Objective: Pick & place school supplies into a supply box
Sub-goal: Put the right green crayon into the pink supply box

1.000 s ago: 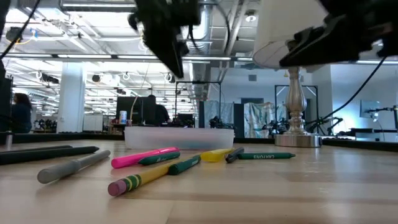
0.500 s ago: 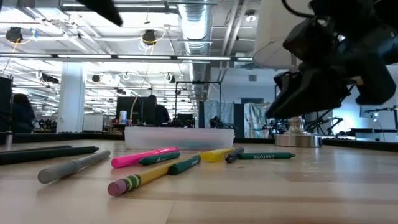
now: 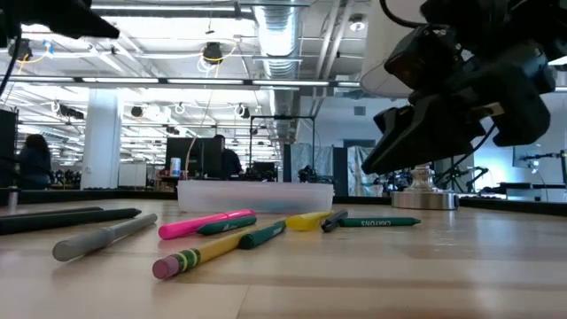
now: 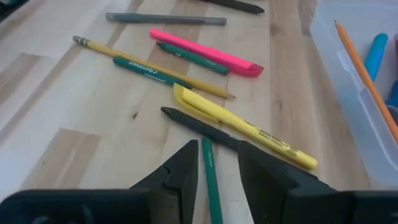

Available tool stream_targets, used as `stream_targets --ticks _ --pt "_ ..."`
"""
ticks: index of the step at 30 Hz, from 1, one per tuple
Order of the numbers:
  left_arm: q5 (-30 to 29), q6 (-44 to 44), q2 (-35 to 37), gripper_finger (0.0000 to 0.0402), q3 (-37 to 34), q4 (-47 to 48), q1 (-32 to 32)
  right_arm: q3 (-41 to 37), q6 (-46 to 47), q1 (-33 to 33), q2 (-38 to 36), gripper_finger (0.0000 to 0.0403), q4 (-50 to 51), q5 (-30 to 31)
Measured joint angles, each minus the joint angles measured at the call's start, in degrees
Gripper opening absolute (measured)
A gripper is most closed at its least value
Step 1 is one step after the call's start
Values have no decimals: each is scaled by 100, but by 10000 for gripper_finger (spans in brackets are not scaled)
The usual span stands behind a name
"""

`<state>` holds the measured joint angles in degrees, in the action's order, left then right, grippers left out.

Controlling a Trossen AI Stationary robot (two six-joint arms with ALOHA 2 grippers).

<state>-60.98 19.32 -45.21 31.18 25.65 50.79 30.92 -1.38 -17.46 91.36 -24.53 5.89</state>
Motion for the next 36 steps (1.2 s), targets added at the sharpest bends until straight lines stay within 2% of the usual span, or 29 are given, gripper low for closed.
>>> stream_targets --ticks 7,11,17,21,36 --pt "-695 72 -125 110 -156 -50 209 0 293 -1 -2 107 121 -6" --pt "-842 6 -130 110 -156 -68 209 -4 351 24 202 107 163 -13" --pt "-872 -1 -142 110 -156 -69 209 -4 351 227 693 107 -112 -323" --pt "-874 -1 -142 109 -156 -68 209 0 405 392 740 107 -166 -601" --pt "-869 -3 -142 109 -151 -55 207 22 693 449 729 101 195 -591"
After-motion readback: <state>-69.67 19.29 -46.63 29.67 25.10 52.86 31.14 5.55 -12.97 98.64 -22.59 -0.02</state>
